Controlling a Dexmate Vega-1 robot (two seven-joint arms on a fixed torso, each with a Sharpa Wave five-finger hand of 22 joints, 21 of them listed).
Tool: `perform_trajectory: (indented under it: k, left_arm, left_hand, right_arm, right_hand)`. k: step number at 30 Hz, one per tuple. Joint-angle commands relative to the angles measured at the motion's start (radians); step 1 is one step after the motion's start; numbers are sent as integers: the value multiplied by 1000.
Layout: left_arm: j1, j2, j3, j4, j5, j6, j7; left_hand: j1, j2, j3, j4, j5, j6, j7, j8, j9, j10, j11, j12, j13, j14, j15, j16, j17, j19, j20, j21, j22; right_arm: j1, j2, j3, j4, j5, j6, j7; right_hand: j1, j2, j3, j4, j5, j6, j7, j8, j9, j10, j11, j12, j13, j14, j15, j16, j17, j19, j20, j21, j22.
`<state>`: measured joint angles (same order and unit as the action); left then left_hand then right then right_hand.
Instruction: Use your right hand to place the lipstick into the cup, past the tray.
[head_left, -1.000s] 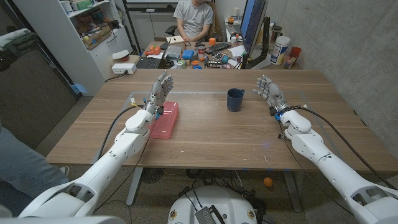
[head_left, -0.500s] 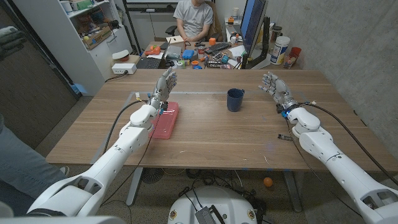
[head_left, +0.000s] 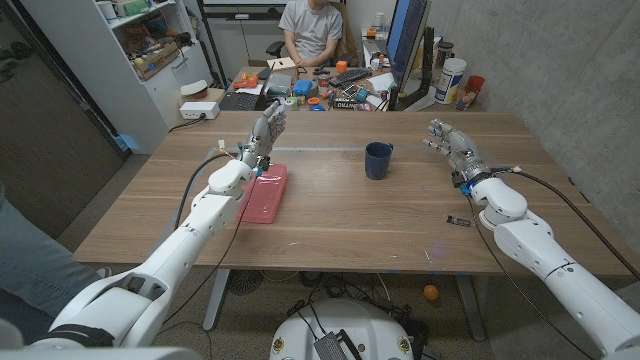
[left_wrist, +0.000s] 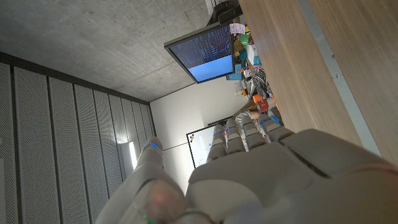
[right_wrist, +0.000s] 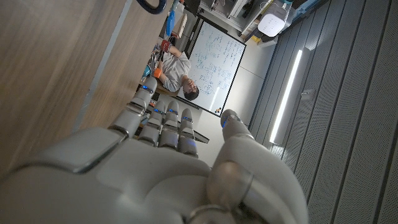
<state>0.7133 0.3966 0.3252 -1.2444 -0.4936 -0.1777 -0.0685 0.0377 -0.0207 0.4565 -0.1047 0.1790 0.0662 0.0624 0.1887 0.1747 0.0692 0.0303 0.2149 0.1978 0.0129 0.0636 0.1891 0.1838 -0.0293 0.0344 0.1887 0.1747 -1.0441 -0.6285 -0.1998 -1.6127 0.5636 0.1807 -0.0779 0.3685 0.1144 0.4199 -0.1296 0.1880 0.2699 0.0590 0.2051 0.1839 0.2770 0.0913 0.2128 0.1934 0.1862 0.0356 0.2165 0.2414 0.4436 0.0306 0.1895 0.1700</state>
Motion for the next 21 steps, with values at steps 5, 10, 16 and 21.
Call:
perform_trajectory:
  k: [5, 10, 16, 21]
  left_arm:
    - [-37, -12, -9, 58, 8, -13, -73]
    - [-42, -13, -11, 69, 9, -18, -89]
    - [-47, -15, -12, 81, 10, -21, -105]
    - [-49, -15, -14, 83, 14, -26, -112]
  left_hand:
    - [12, 6, 7, -5, 4, 2, 8, 3, 6, 6, 8, 4, 2, 0, 7, 4, 3, 1, 10, 6, 6]
    - [14, 7, 8, -6, 4, 2, 8, 3, 6, 6, 8, 4, 2, 0, 9, 4, 3, 0, 11, 6, 6]
    - [15, 9, 8, -6, 4, 4, 7, 3, 6, 7, 7, 4, 2, 0, 9, 3, 3, -6, 16, 4, 6]
    - [16, 10, 9, -7, 4, 5, 7, 4, 6, 9, 8, 5, 3, -1, 9, 3, 3, -8, 21, 4, 6]
  right_arm:
    - [-206, -102, 58, -244, -94, -38, -154]
    - [-286, -135, 91, -310, -122, -44, -192]
    - [-379, -176, 130, -386, -171, -80, -241]
    - [-446, -207, 154, -441, -244, -122, -290]
  right_hand:
    - [35, 2, 9, -24, -2, 4, -1, -2, 4, 2, 4, 2, 5, 15, 0, 3, -3, 5, 12, 5, 2]
    - [53, -2, 14, -35, -4, 12, -2, 1, 4, 2, 4, 1, 6, 20, 1, 3, -7, 7, 13, 6, 1]
    - [74, -6, 18, -43, -6, 30, -5, 6, 4, 1, 4, 0, 7, 30, 4, 6, -11, 20, 15, 10, 2]
    - [84, -7, 21, -46, -6, 36, -9, 7, 4, 0, 3, -1, 8, 32, 5, 6, -12, 20, 16, 10, 2]
